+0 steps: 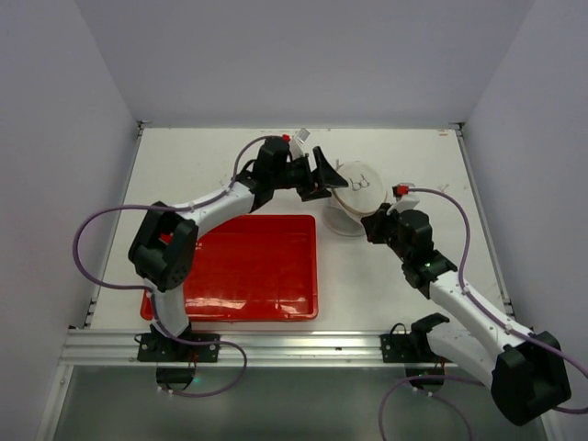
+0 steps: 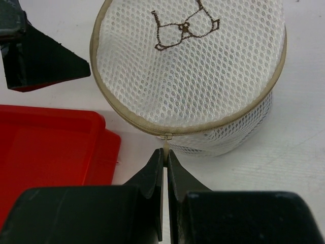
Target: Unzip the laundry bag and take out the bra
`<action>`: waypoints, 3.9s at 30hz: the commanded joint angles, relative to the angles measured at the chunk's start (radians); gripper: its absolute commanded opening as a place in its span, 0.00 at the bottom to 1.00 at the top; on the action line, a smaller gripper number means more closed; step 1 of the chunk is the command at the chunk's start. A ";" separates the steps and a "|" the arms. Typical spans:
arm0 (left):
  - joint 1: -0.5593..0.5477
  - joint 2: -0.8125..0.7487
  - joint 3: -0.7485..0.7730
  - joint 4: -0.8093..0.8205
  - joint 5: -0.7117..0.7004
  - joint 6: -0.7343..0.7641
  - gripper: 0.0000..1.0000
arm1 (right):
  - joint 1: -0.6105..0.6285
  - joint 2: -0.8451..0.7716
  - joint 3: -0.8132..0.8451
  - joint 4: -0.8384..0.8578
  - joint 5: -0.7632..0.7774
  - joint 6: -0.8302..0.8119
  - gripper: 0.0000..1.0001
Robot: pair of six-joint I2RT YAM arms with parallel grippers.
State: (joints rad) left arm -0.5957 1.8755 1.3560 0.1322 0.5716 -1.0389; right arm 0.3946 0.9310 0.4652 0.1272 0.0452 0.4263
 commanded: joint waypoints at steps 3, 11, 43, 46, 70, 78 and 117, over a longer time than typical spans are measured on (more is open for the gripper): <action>-0.059 -0.067 -0.005 -0.055 -0.068 0.025 0.87 | 0.010 0.002 0.035 0.100 -0.018 0.029 0.00; -0.105 -0.030 0.018 -0.085 -0.117 0.034 0.86 | 0.016 0.005 0.056 0.103 -0.018 0.035 0.00; -0.016 0.031 0.009 0.076 -0.014 -0.023 0.00 | 0.044 -0.084 0.027 0.015 0.119 -0.021 0.00; 0.007 0.050 0.017 0.090 0.039 -0.021 0.00 | 0.012 -0.083 0.029 0.002 0.130 -0.026 0.00; 0.010 0.146 0.160 -0.049 0.054 0.074 0.69 | -0.108 -0.164 -0.008 -0.012 -0.094 0.045 0.00; -0.016 -0.053 -0.003 -0.034 -0.035 0.062 0.93 | -0.039 -0.066 0.001 0.133 -0.102 0.089 0.00; -0.090 0.060 -0.008 0.095 -0.075 -0.062 0.28 | 0.055 -0.064 -0.017 0.200 0.004 0.068 0.00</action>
State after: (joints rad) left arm -0.6930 1.9121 1.3163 0.1818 0.5110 -1.1046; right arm 0.4404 0.9039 0.4526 0.2760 0.0235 0.5117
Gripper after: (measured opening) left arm 0.304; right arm 0.021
